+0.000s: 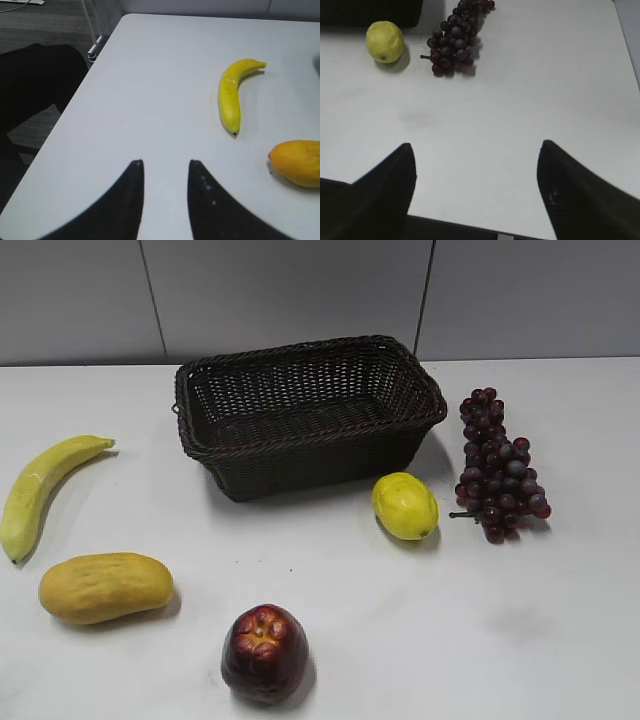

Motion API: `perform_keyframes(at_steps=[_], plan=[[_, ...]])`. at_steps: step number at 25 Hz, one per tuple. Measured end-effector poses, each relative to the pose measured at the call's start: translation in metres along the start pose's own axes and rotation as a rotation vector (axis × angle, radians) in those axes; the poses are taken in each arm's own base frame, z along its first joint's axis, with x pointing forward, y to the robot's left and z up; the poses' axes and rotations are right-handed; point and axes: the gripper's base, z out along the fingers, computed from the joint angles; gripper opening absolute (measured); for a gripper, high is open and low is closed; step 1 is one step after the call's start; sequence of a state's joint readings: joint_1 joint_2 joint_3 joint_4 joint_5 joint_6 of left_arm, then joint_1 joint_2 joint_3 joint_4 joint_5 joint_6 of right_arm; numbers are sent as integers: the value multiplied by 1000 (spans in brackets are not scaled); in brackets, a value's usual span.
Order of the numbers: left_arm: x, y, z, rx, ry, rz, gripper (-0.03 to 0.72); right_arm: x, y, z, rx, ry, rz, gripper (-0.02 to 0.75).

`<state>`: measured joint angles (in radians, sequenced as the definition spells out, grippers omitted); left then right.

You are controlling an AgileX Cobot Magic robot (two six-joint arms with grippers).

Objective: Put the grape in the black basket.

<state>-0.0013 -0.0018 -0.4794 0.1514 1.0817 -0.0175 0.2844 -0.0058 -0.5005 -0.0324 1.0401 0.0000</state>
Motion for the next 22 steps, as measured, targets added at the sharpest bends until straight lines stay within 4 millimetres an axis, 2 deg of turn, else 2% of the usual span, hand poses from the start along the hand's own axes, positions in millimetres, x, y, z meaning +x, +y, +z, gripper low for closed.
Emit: perform_keyframes(at_steps=[14, 18, 22], plan=[[0, 0, 0, 0, 0, 0, 236, -5, 0, 3, 0, 15, -1, 571], [0, 0, 0, 0, 0, 0, 236, -28, 0, 20, -3, 31, -4, 571], [0, 0, 0, 0, 0, 0, 236, -54, 1, 52, -4, 90, 43, 571]])
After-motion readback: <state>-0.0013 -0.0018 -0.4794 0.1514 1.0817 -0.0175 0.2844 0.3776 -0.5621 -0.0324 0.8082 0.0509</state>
